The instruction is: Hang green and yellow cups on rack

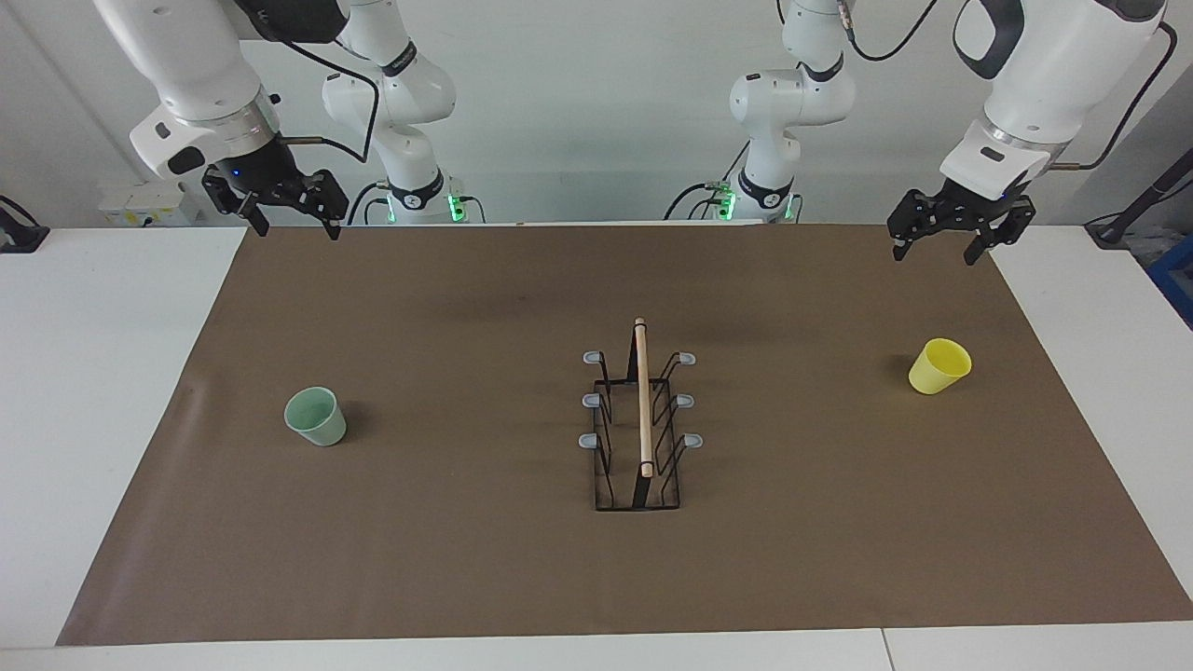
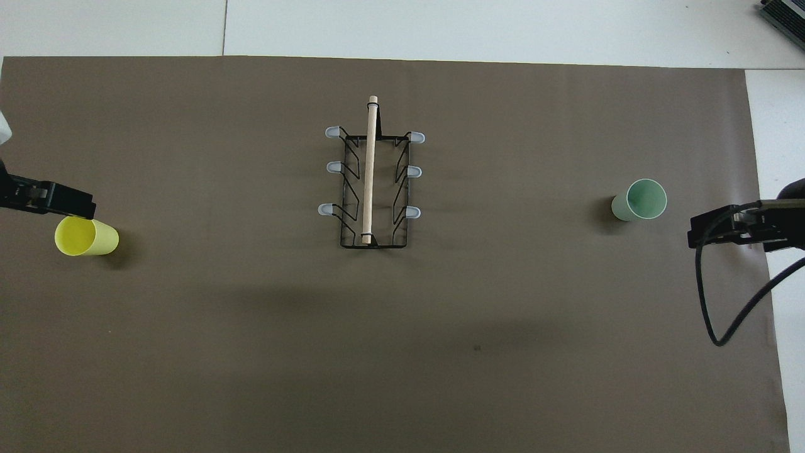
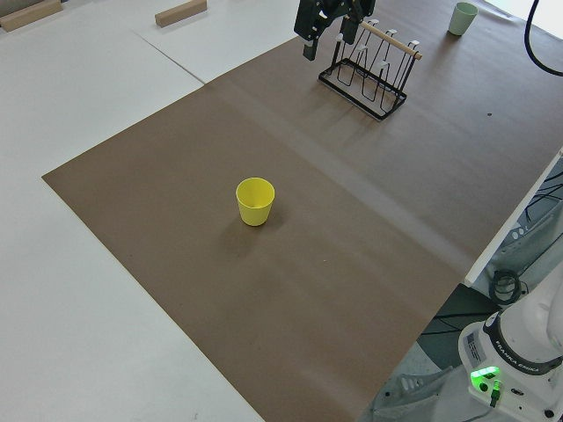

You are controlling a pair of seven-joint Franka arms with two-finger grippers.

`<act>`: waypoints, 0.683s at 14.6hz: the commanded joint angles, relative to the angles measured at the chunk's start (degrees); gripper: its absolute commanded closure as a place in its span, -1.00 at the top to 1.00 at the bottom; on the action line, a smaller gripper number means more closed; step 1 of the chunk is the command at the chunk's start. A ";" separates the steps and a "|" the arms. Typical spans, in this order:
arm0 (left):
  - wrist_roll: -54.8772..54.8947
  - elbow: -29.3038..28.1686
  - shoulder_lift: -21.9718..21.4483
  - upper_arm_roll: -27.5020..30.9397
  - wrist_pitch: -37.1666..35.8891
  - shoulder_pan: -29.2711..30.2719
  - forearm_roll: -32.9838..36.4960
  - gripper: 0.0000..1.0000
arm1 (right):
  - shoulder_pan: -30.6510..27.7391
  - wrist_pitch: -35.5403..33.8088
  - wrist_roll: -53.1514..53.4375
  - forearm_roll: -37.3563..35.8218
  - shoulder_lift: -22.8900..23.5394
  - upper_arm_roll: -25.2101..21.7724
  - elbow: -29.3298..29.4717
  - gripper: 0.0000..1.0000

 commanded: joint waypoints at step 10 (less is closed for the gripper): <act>-0.64 0.34 -0.27 -0.24 -1.11 0.19 0.90 1.00 | -0.35 0.52 1.28 0.81 -1.37 0.10 -1.90 1.00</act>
